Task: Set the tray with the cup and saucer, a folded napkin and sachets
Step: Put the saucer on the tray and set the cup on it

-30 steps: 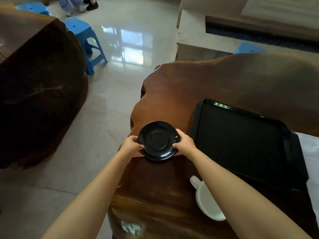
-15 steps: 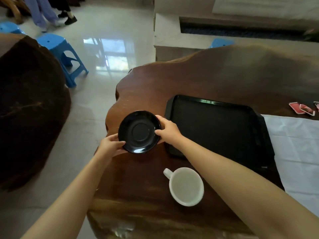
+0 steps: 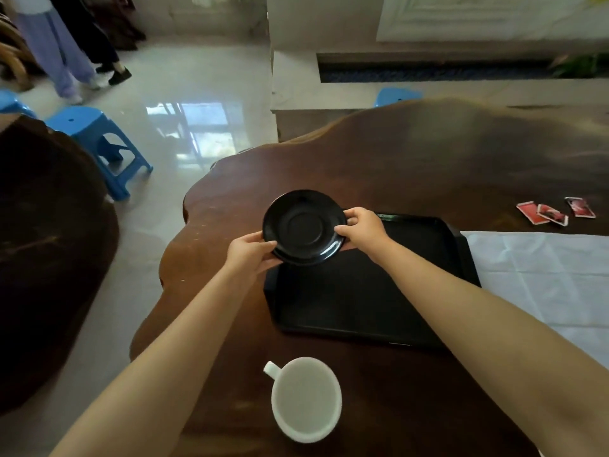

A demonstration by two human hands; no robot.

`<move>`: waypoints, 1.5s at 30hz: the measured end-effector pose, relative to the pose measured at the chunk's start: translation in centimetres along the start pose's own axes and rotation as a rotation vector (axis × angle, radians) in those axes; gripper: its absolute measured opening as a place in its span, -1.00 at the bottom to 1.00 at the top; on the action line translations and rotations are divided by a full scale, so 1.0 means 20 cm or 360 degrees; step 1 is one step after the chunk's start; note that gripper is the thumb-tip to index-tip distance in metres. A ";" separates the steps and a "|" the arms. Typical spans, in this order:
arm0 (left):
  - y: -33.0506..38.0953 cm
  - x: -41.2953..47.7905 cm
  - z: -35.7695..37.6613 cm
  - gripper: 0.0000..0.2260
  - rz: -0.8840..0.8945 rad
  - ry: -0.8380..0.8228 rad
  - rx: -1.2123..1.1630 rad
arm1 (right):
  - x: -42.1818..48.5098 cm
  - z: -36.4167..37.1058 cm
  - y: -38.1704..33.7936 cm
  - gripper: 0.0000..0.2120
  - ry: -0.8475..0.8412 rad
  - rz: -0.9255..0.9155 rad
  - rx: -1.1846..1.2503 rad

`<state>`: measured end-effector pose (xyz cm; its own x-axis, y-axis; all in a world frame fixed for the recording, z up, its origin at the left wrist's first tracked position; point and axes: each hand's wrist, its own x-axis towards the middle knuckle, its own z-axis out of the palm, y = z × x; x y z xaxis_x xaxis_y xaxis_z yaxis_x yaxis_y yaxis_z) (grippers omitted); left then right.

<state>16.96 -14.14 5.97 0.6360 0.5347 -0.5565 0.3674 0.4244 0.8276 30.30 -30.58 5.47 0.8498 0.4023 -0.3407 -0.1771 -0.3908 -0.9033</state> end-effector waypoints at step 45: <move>-0.14 0.06 -0.07 -0.62 0.0188 -0.0515 0.1376 | -0.16 -0.18 0.28 -0.36 -0.0386 -0.0058 -0.1269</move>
<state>15.75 -13.68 2.96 0.8119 0.2547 -0.5253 0.5836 -0.3810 0.7171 28.45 -37.05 2.39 0.7013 0.5576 -0.4442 0.3305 -0.8064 -0.4905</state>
